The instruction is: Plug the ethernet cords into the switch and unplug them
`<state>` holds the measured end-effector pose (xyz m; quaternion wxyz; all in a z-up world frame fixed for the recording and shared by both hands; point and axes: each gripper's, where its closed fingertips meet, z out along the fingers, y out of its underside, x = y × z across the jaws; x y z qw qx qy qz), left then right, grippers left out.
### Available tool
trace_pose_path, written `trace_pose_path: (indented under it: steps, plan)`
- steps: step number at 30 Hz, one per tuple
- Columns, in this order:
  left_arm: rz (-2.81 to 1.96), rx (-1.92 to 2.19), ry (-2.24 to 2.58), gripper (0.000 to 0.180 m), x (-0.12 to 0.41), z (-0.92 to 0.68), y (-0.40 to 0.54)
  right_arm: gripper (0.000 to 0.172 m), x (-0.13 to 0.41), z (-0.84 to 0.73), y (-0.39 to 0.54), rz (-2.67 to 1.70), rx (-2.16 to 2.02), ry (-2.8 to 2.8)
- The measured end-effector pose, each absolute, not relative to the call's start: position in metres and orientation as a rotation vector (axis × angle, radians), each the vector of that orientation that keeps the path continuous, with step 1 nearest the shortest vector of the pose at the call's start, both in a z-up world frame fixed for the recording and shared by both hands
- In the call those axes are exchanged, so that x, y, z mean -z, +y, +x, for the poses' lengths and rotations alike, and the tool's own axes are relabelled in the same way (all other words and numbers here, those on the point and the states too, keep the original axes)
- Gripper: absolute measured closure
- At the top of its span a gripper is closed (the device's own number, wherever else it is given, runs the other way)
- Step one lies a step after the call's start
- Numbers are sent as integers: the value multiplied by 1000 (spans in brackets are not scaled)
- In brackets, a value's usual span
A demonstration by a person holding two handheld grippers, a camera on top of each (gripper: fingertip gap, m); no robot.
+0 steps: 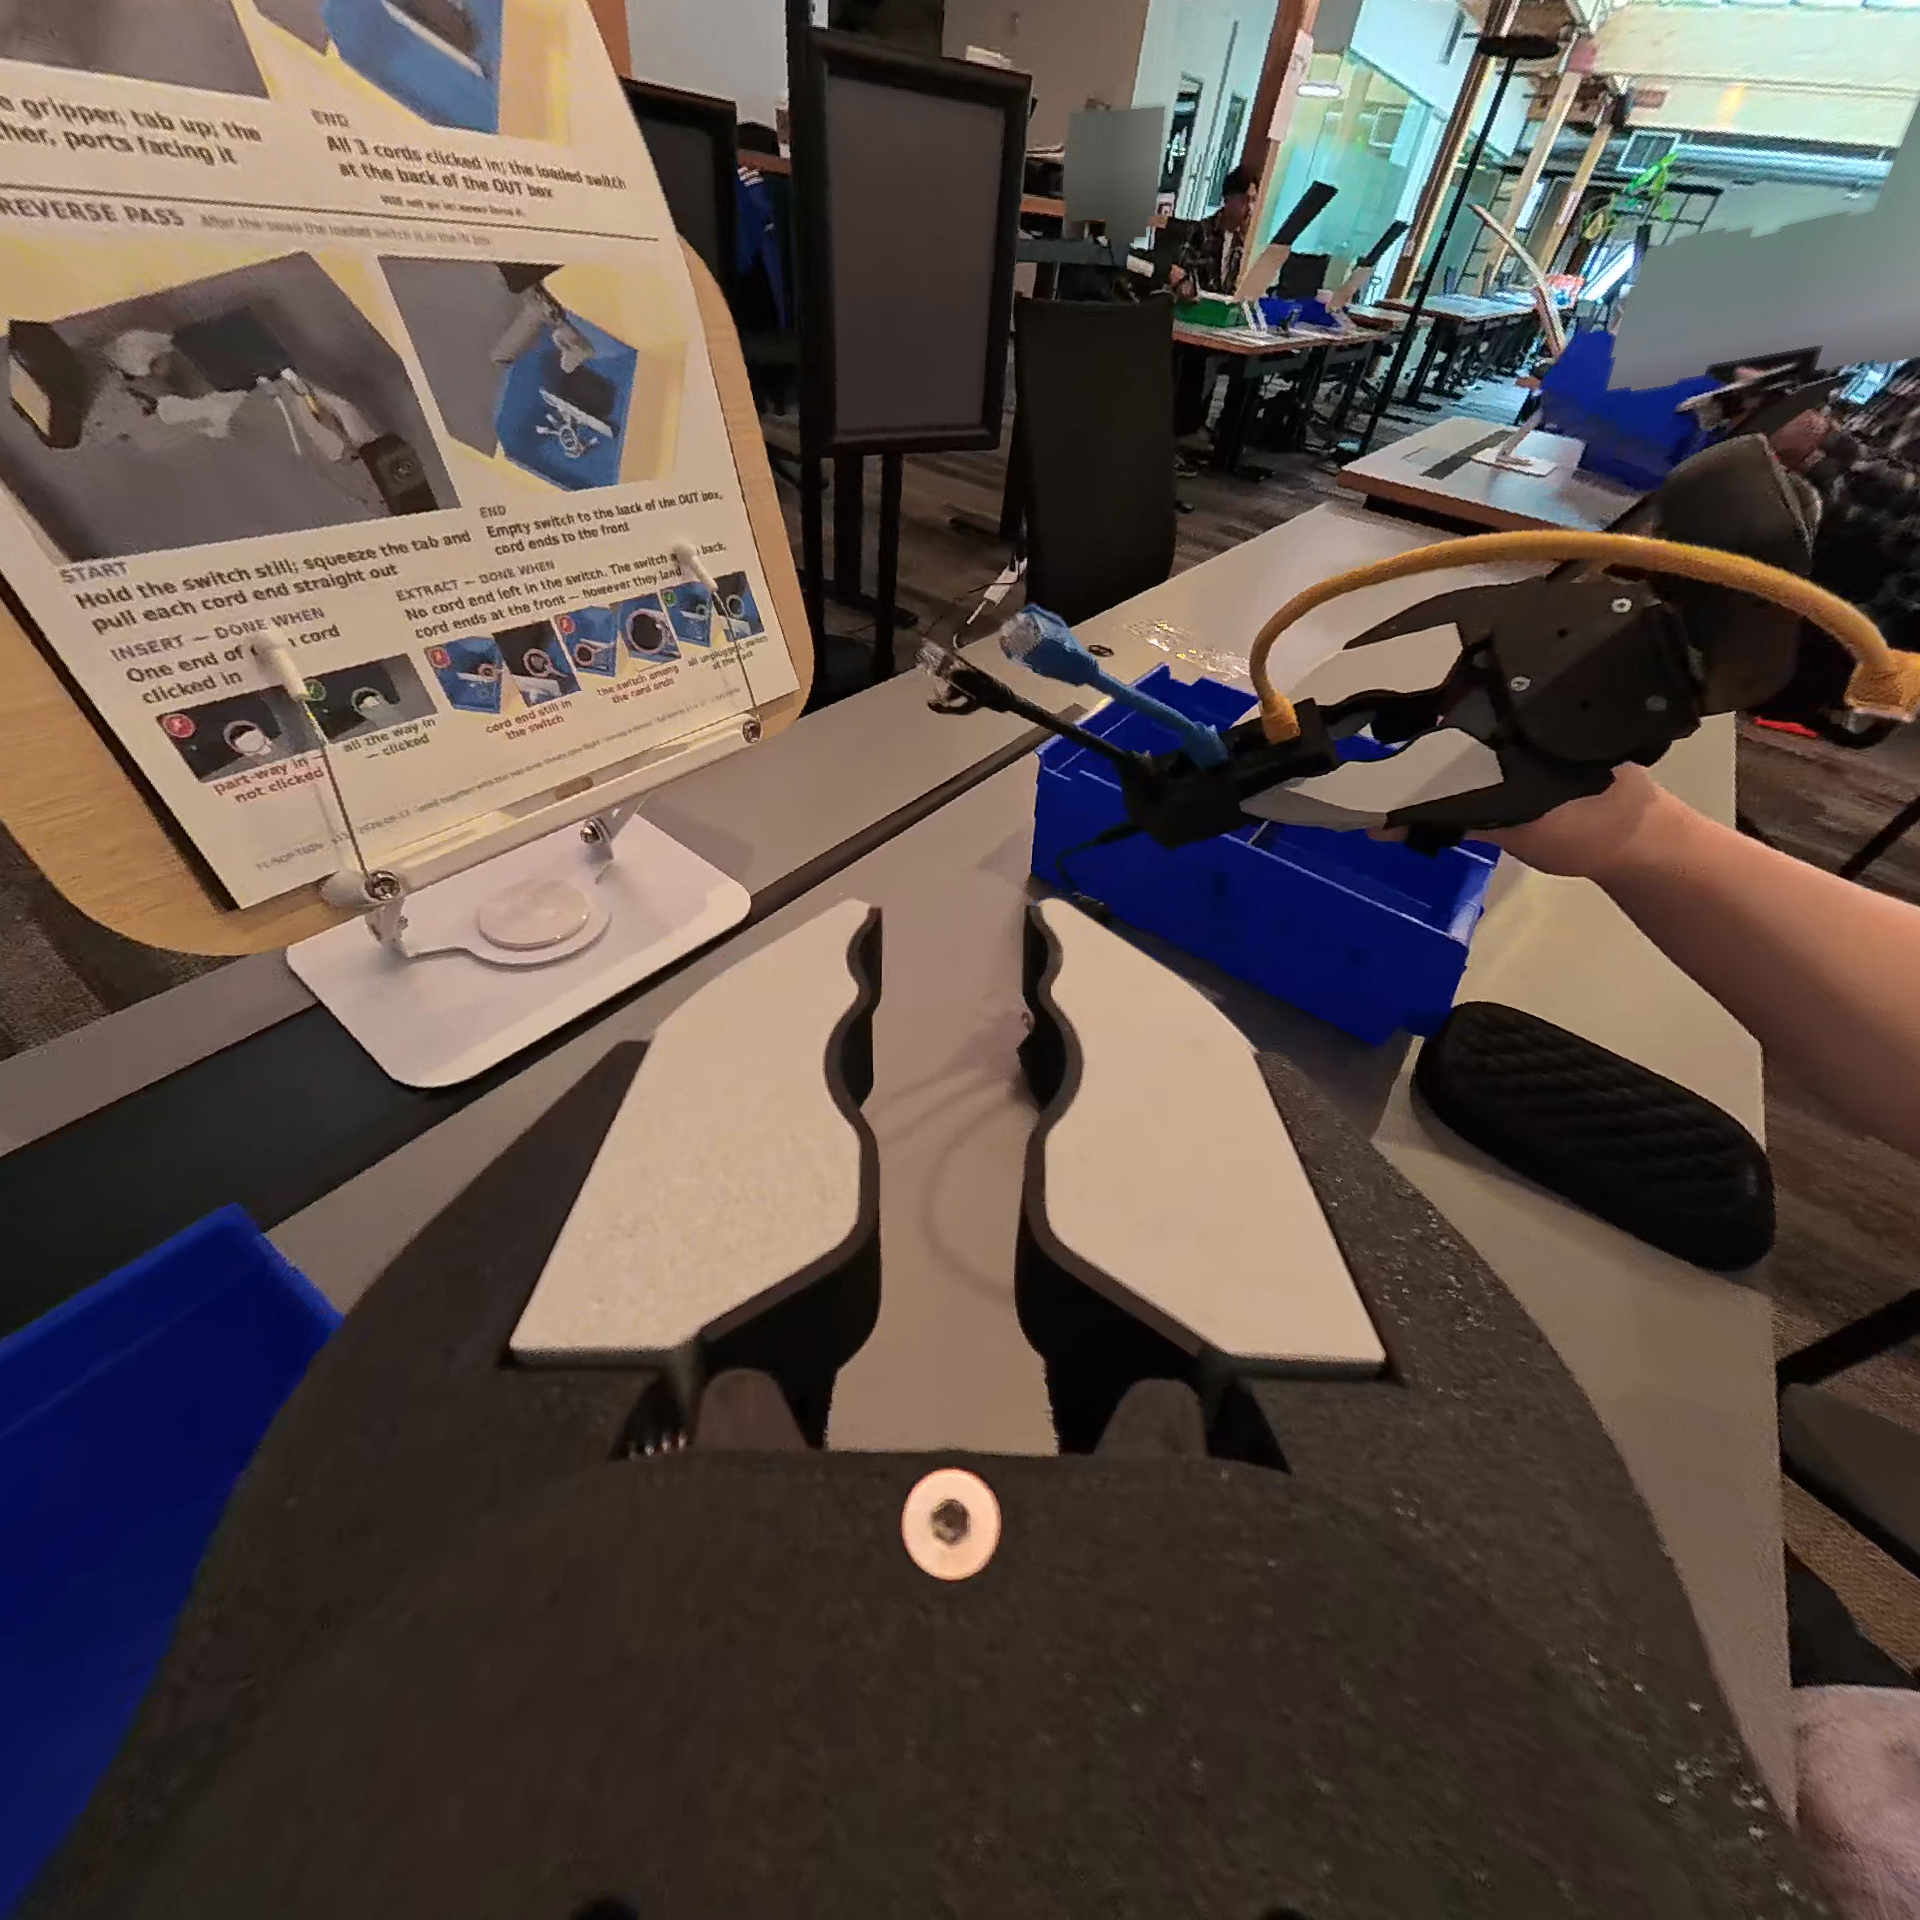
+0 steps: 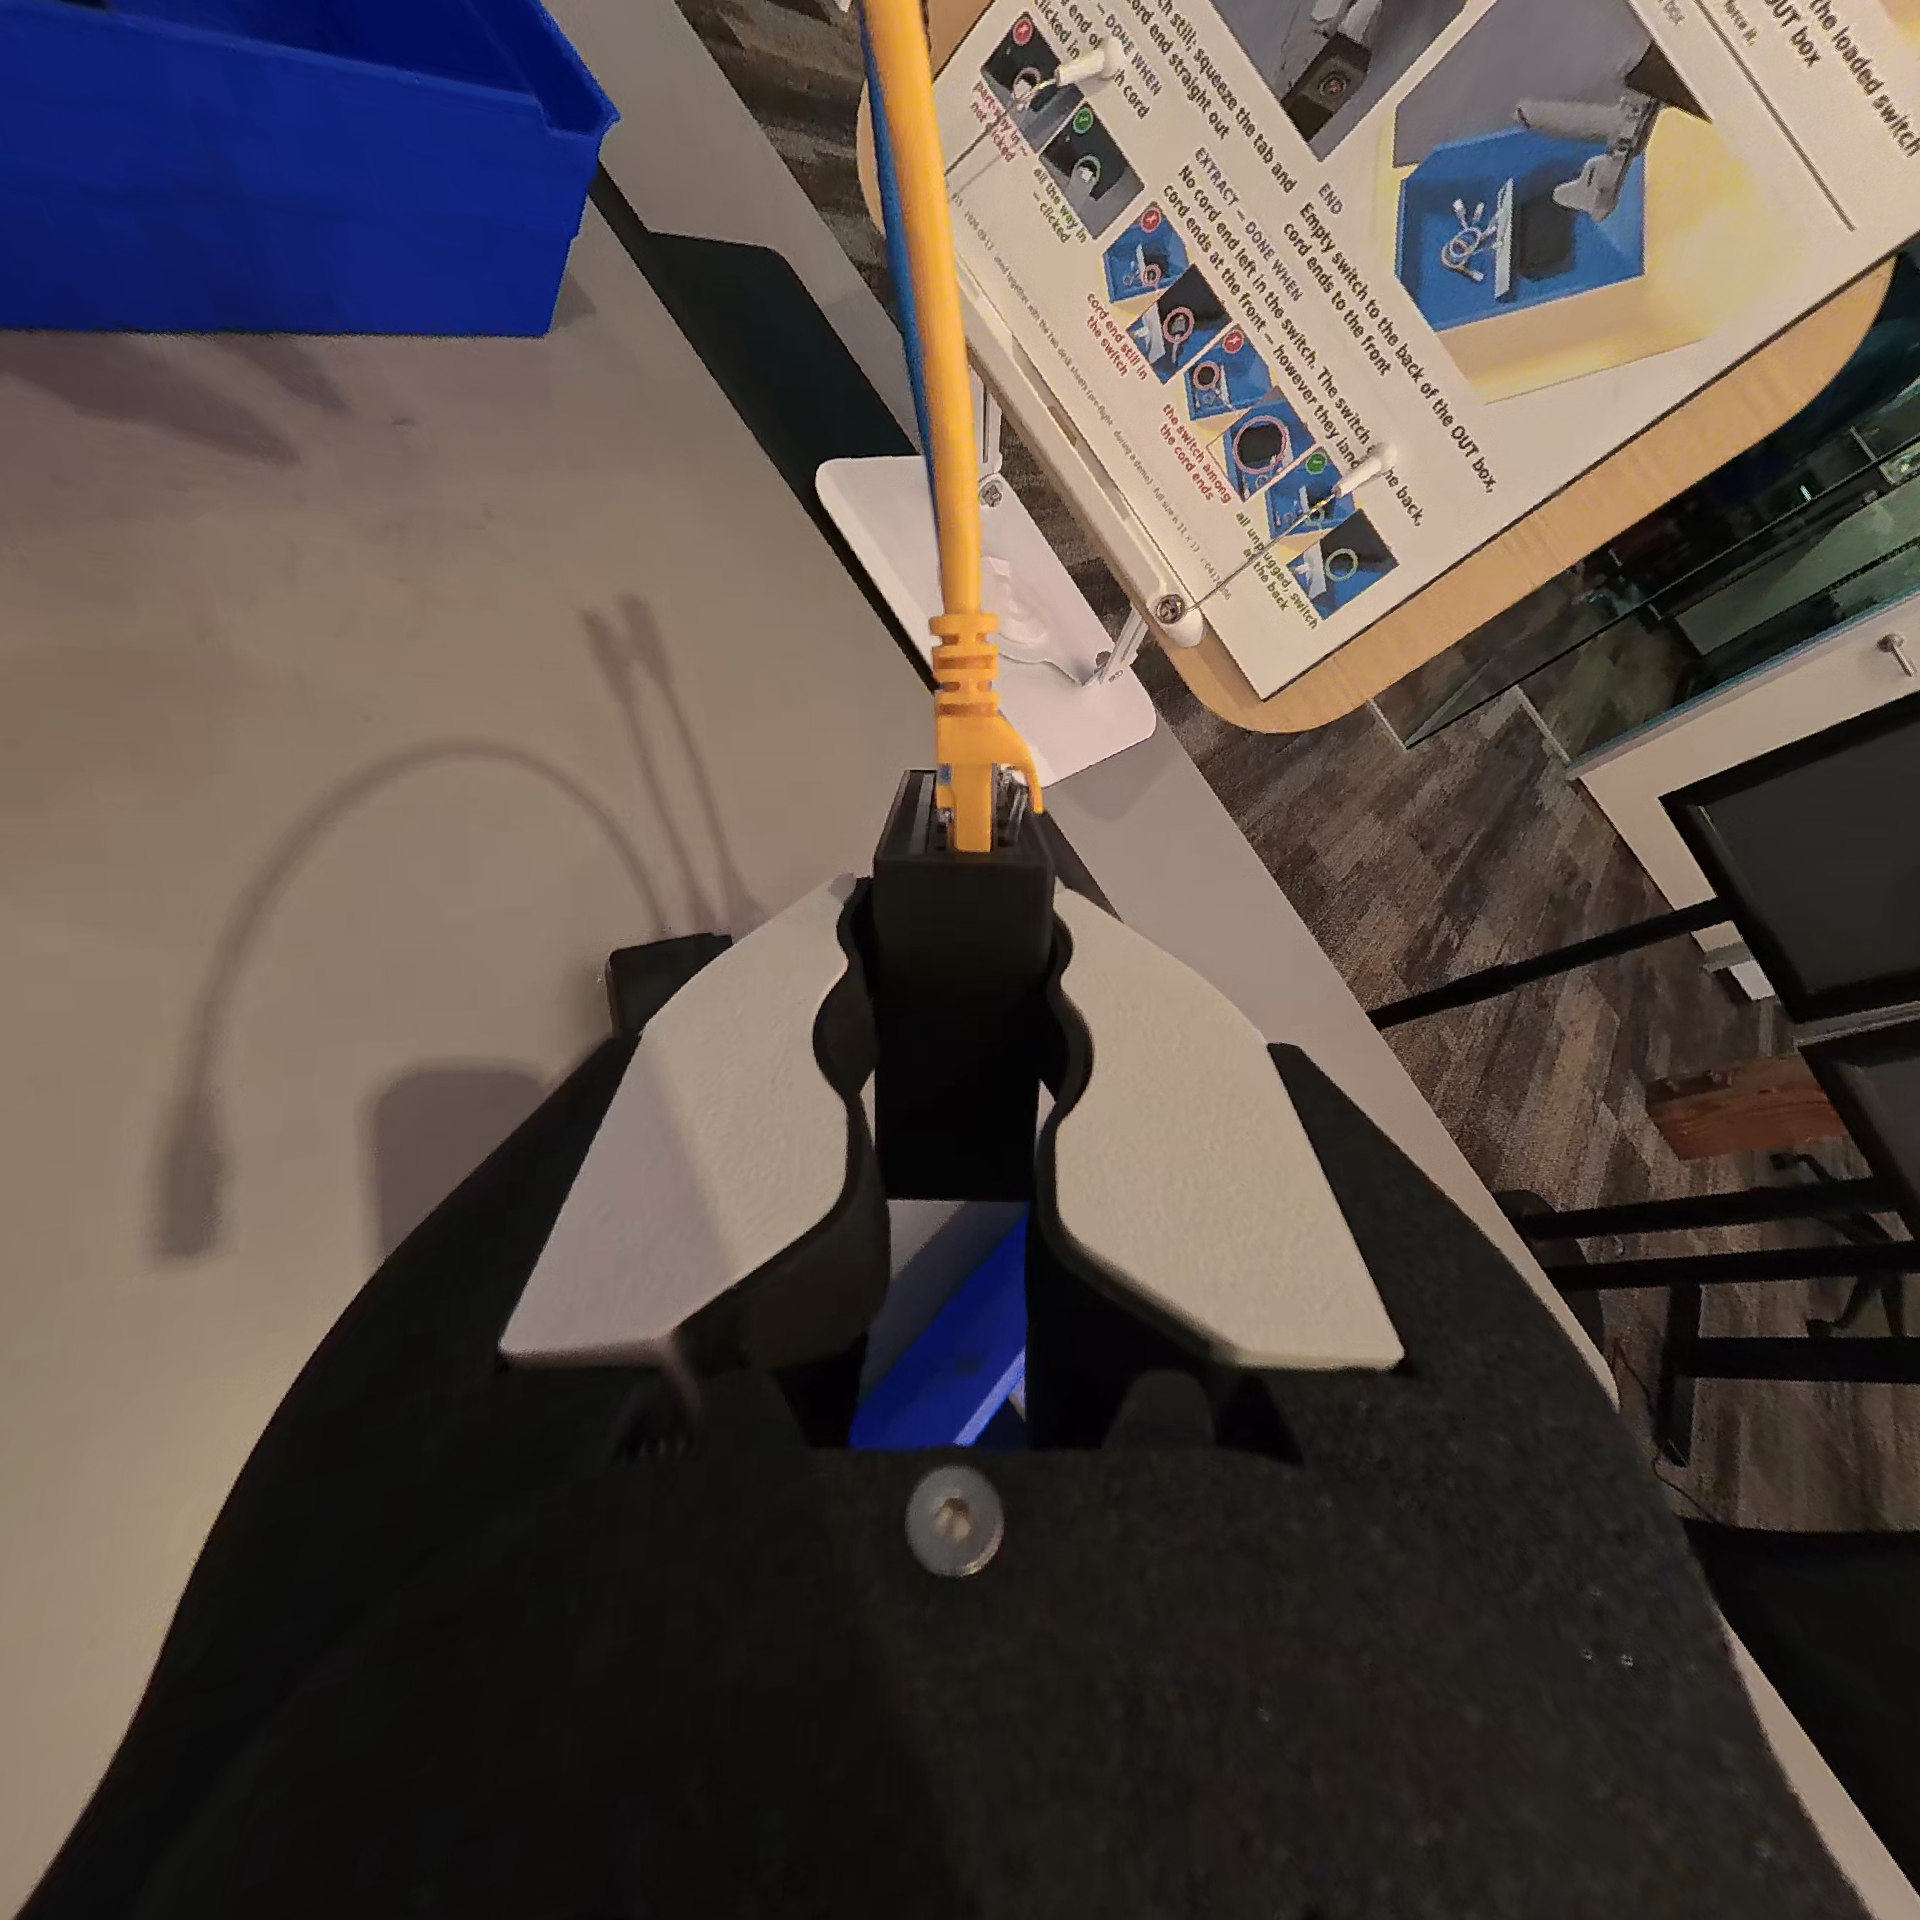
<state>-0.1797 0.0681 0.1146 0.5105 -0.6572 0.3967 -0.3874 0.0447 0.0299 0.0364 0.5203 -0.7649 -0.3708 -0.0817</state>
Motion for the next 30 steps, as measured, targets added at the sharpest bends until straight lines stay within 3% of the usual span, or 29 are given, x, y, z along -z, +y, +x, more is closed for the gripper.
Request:
trace_pose_path:
  steps: [18, 24, 30]
  plan:
    - [-1617, 964, 957, 156, -105, -178, 66, 145, -44, 30, 34, -1804, 159, -885]
    - [-1483, 1266, 994, 160, -119, -136, 22, 145, -44, 2, 30, -1806, 72, -929]
    - [-1397, 1147, 1029, 160, -113, -107, 4, 145, -45, -15, 32, -1795, 94, -942]
